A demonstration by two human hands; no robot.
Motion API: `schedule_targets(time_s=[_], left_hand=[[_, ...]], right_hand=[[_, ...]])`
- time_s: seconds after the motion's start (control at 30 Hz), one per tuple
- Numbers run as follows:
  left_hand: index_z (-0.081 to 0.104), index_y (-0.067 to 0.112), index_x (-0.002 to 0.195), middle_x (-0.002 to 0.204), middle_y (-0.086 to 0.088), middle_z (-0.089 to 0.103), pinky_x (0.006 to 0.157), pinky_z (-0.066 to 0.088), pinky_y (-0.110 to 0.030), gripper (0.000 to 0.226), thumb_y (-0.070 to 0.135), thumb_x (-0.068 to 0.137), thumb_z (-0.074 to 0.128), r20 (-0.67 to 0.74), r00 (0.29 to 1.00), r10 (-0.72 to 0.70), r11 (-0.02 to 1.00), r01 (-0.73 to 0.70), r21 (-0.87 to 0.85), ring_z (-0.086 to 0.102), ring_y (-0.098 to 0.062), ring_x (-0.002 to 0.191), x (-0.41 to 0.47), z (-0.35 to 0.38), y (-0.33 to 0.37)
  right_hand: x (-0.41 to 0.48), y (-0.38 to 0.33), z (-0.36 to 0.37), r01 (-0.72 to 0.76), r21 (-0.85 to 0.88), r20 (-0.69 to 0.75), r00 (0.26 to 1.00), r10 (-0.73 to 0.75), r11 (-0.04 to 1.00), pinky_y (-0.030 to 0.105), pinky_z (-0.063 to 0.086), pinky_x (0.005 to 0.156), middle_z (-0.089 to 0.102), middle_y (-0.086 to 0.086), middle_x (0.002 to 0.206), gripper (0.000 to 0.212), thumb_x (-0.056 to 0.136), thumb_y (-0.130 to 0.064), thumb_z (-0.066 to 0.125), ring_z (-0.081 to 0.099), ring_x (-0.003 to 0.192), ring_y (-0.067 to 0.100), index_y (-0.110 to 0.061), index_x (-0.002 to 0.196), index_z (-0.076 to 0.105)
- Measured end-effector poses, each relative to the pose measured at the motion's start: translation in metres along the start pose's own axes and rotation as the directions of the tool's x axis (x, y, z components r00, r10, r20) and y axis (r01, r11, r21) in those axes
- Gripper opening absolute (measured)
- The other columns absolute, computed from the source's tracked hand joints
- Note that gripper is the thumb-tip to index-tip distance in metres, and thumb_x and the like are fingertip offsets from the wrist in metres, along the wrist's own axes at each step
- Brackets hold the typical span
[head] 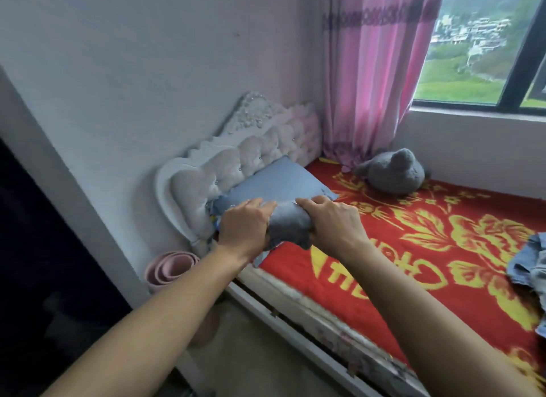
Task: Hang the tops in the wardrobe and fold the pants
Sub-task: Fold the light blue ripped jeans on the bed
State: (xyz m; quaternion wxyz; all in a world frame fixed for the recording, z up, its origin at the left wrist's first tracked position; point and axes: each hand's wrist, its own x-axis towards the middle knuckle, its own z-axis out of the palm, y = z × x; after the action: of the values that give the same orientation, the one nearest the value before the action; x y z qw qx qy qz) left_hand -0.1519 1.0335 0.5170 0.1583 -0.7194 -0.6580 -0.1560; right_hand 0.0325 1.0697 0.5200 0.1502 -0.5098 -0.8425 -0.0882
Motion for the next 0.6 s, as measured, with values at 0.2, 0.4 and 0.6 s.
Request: schedule_targets(time_s=[0.2,0.4,0.6], left_hand=[[0.063,0.027,0.12,0.102,0.002,0.069,0.065,0.055,-0.036,0.052,0.028,0.069,0.071,-0.076,0.99,-0.122,0.971,0.134,0.196,0.067,-0.025,0.09,-0.133,-0.112,-0.115],[0.069,0.017,0.11,0.096,-0.007,0.072,0.06,0.058,-0.042,0.057,0.012,0.055,0.079,-0.164,0.948,-0.274,0.867,0.317,0.384,0.07,-0.03,0.086,-0.276,-0.249,-0.219],[0.063,0.02,0.125,0.109,-0.004,0.069,0.063,0.057,-0.04,0.066,0.018,0.061,0.08,-0.258,0.913,-0.316,0.719,0.408,0.563,0.068,-0.028,0.094,-0.345,-0.369,-0.27]], right_hand=[[-0.022,-0.174,-0.048,0.234,0.041,-0.1,0.968,-0.229,0.971,0.035,0.047,0.07,0.06,-0.003,0.123,0.062,0.082,-0.041,0.068,0.067,0.098,0.026,-0.039,0.138,0.04],[-0.054,-0.364,-0.124,0.478,0.063,-0.233,0.861,-0.453,0.876,0.036,0.05,0.065,0.065,-0.002,0.111,0.051,0.08,-0.039,0.066,0.068,0.09,0.029,-0.033,0.128,0.05],[-0.061,-0.474,-0.204,0.613,0.047,-0.414,0.731,-0.543,0.789,0.033,0.043,0.061,0.065,-0.004,0.108,0.045,0.083,-0.033,0.058,0.068,0.089,0.029,-0.034,0.128,0.052]])
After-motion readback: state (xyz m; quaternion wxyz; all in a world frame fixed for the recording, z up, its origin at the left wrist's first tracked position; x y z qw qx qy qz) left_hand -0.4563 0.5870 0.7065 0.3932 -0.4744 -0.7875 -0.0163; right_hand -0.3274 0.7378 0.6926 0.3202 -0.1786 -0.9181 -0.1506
